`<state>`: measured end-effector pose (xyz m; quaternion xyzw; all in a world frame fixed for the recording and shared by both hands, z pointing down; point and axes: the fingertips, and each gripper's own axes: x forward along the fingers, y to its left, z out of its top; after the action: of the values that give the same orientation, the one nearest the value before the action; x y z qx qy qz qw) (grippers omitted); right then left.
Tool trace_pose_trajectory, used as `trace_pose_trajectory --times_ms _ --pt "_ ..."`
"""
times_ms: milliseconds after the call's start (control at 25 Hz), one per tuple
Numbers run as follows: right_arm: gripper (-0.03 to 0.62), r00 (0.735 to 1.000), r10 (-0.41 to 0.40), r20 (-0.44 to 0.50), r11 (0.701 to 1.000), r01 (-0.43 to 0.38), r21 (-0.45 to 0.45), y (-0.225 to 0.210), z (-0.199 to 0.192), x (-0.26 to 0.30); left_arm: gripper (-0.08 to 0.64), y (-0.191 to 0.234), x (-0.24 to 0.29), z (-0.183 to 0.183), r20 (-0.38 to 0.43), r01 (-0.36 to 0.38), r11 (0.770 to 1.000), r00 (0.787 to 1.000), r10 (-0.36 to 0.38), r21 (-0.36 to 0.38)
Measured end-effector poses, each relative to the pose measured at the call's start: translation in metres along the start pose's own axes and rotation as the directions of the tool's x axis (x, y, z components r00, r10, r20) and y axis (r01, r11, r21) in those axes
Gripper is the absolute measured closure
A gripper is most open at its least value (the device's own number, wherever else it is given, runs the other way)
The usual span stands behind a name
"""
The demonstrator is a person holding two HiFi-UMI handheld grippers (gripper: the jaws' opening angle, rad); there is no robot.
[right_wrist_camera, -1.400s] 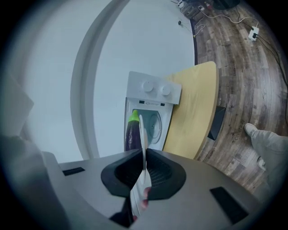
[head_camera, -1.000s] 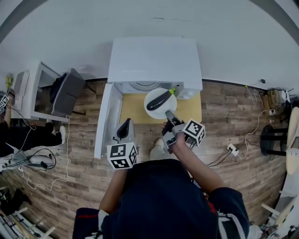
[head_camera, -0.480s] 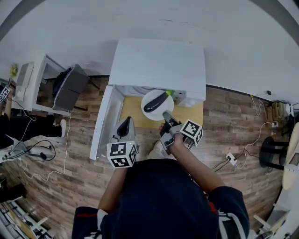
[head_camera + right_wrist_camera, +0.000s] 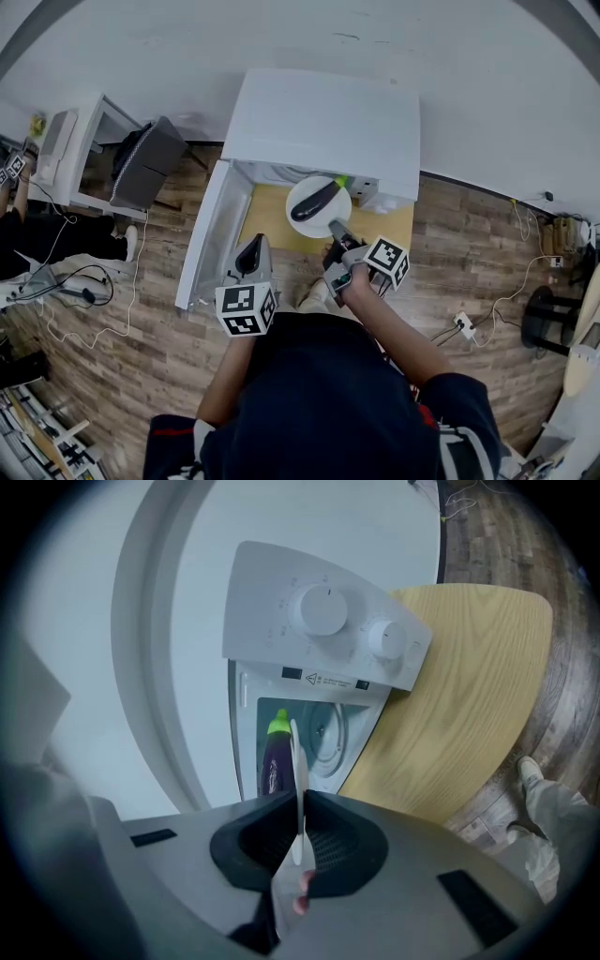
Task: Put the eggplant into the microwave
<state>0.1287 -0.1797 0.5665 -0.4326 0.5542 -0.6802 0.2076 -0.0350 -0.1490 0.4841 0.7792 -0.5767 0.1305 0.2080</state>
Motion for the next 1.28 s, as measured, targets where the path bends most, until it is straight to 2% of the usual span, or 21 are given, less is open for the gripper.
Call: trace_pose_trajectory --times_ms 360,1280 --pt "0.571 1.0 -0.011 0.005 1.0 0.011 -0.006 -0.008 -0.005 -0.001 0.543 -0.012 0.0 0.004 0.014 0.031 0.999 0.999 -0.031 0.037" --pt "0.571 0.994 -0.082 0.075 0.996 0.081 0.024 -0.032 -0.001 0.059 0.543 0.025 0.028 0.007 -0.053 0.129 0.989 0.991 -0.125 0.067"
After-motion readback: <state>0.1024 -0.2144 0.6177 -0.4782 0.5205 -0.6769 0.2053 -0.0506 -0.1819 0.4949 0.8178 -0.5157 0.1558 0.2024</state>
